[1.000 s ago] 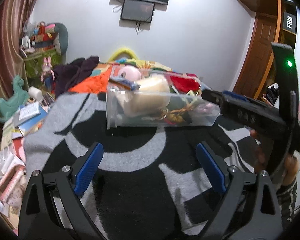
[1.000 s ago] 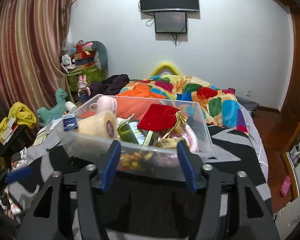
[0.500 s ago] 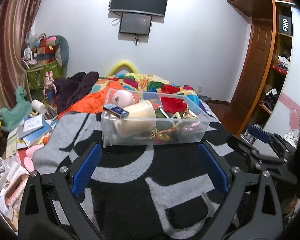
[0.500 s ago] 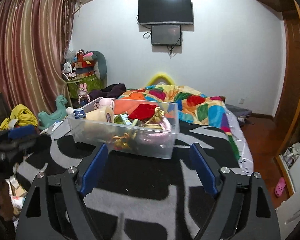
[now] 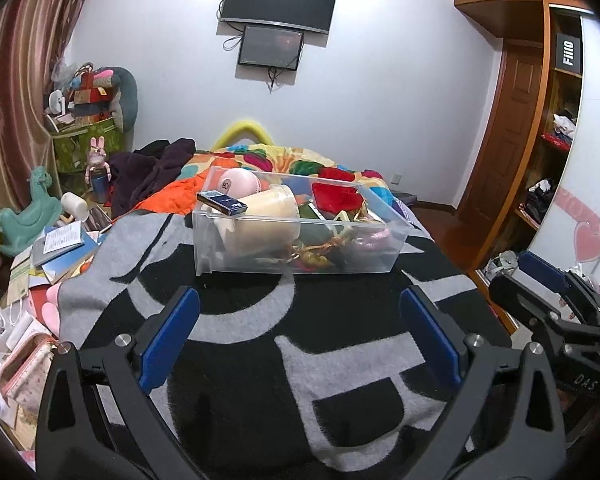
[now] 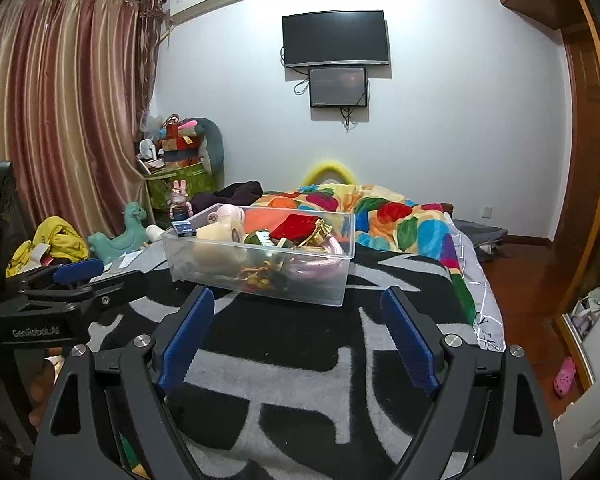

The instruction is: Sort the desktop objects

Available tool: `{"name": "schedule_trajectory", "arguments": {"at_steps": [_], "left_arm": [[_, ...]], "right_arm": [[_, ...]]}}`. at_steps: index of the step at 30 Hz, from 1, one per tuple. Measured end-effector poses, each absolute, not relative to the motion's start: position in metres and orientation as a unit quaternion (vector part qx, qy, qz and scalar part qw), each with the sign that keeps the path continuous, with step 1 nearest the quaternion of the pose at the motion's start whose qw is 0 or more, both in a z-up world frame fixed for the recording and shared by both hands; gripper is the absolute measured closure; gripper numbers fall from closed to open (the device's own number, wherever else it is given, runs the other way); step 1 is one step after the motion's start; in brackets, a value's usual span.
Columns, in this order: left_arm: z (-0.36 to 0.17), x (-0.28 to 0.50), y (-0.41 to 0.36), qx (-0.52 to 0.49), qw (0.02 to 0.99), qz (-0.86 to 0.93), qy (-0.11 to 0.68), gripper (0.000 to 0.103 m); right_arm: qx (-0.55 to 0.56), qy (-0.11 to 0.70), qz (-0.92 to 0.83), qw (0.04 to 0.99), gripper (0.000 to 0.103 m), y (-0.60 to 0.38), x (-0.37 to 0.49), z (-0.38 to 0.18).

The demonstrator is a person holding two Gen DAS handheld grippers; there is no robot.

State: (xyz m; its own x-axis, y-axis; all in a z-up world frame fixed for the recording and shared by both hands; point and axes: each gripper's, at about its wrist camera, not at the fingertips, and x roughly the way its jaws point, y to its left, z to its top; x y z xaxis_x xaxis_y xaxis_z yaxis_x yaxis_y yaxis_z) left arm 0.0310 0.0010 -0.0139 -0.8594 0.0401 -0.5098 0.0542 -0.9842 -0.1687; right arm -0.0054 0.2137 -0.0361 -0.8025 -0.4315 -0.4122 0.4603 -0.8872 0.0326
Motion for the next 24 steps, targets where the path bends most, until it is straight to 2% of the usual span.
{"name": "schedule_trajectory", "arguments": {"at_steps": [24], "left_arm": [[-0.0157, 0.0385, 0.009, 0.264, 0.007, -0.962, 0.07, 0.002]], "right_arm": [[0.221, 0.031, -0.944, 0.242, 0.018, 0.2126, -0.0036, -0.0408]]}}
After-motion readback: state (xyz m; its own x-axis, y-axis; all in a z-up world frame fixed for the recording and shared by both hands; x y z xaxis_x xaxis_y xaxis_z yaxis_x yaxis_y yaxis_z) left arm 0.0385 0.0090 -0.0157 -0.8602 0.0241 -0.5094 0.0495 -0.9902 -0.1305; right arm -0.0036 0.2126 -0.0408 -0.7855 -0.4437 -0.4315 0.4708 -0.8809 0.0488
